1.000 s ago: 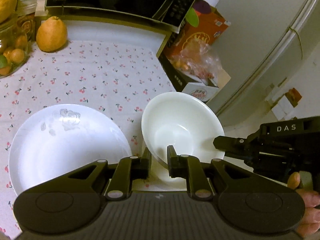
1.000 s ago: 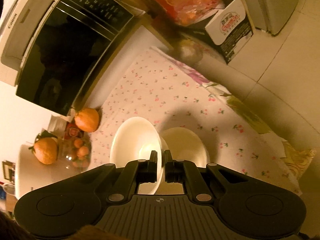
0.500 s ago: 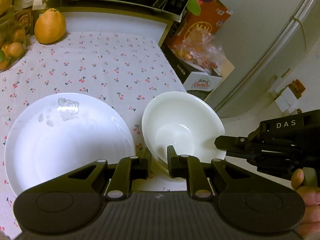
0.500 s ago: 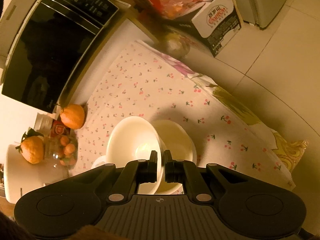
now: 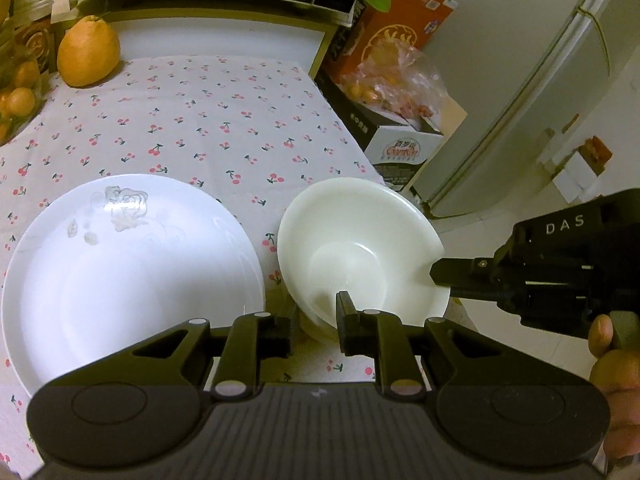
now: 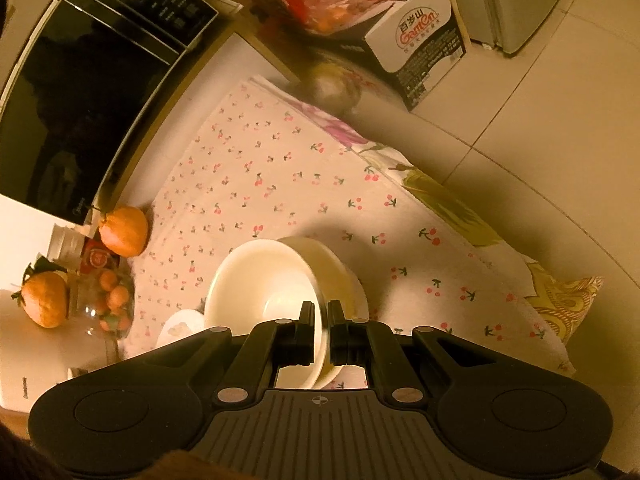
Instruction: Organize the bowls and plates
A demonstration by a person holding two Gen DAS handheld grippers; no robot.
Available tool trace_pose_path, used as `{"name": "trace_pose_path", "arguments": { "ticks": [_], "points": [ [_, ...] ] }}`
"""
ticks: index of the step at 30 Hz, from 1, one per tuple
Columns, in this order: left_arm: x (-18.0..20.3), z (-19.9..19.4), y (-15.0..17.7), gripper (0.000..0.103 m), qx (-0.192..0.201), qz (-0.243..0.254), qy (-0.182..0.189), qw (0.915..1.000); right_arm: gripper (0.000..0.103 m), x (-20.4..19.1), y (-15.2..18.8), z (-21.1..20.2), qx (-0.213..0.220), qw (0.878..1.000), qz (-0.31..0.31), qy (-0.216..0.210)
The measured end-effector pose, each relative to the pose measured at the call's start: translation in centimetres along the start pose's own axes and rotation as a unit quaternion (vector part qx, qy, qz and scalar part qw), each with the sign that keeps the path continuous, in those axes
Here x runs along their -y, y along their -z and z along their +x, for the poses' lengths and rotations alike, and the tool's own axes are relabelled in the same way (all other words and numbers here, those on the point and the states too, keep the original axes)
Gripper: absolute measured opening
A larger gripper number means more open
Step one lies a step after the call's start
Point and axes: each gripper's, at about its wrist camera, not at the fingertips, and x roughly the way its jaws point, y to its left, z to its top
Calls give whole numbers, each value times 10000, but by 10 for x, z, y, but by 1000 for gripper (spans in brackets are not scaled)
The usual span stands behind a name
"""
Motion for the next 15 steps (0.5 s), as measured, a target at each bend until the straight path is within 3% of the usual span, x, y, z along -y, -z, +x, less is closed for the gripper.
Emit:
{"name": "trace_pose_path", "arguments": {
  "ticks": [15],
  "points": [
    [0, 5, 1, 20, -117, 94, -46, 9999, 7, 0, 0, 4, -20, 9999, -60, 137]
  ]
}}
